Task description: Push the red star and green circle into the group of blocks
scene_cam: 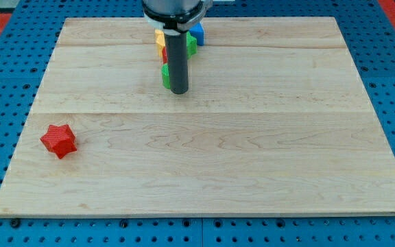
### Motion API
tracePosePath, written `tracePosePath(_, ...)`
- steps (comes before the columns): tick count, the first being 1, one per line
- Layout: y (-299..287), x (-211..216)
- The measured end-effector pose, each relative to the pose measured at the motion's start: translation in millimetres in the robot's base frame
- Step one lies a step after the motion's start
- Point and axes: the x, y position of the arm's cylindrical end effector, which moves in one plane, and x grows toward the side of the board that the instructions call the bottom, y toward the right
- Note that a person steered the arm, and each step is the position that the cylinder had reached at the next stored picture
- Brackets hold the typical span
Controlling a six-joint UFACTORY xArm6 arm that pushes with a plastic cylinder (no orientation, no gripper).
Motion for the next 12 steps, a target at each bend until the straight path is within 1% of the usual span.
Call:
tracePosePath(1, -12.7, -11.0)
tracePosePath(2, -16.3, -7.2)
tracePosePath(3, -19.7, 85.5)
tracePosePath(4, -56.3, 151.0)
tracePosePath(5, -131.7, 185.2)
tracePosePath(6, -209.7, 174.8)
tracePosePath(7, -199.7, 138.7)
tracePosePath(8, -145.8, 98.1)
tracePosePath(9, -101.7, 81.2)
tracePosePath(10, -88.1, 47.1)
tracePosePath(11, -104.5, -10.4)
tracePosePath(12, -111.6, 23.1)
